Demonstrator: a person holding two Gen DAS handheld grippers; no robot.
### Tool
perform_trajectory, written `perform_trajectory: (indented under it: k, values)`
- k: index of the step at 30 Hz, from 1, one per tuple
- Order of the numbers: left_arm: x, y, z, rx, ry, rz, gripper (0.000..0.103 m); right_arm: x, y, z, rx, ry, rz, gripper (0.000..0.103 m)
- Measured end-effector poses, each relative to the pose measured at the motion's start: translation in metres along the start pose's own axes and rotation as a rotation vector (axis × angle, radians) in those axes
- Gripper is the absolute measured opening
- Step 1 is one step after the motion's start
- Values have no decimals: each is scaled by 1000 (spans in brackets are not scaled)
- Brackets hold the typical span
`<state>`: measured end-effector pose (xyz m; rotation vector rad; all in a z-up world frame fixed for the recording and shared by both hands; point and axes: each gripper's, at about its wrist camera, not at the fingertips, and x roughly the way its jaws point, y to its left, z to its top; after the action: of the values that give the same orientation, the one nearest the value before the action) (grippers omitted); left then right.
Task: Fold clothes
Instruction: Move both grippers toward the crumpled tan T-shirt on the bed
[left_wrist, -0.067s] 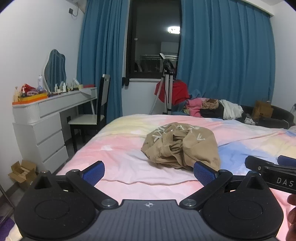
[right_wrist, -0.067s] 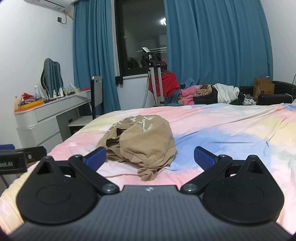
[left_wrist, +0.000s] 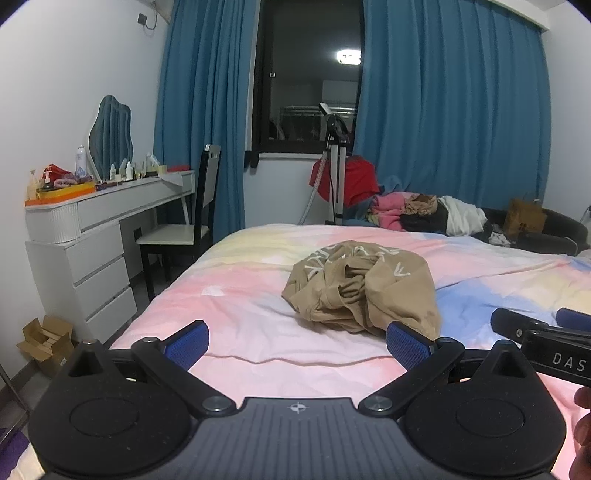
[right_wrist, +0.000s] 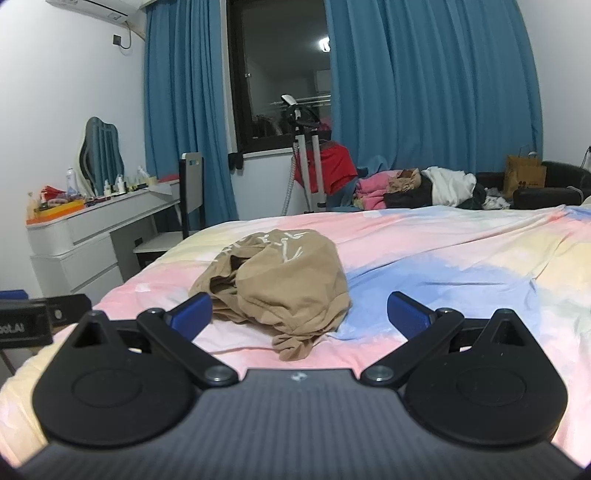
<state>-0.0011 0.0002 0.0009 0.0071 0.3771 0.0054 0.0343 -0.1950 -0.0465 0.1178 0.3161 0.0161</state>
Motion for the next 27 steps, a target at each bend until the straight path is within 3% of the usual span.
perform_trajectory:
  k: [3,7,9,10,11,24,26,27]
  values:
    - [-5,-2,-2,4,-8,-1,103,1,-1,0,0,-20,0,103]
    - [7,0,4,-7,45,-8,103,1,-3,1,-1,-46,1,97]
    - [2,-2,0,-5,28,-7,103,2,-4,1,-1,-59,1,87]
    - [-1,-3,-2,-1,20,-5,103,1,-3,1,-4,-61,1,73]
    - [-1,-4,-3,2,18,-3,103,-1,-1,1,-9,-58,0,67]
    - [-1,-7,-5,24,24,1,103,-4,-3,1,14,-70,37,65]
    - [0,-7,-6,25,27,0,103,-5,-5,4,19,-62,26,44]
    - [0,-7,-6,26,27,-2,103,-5,-7,5,25,-51,22,41]
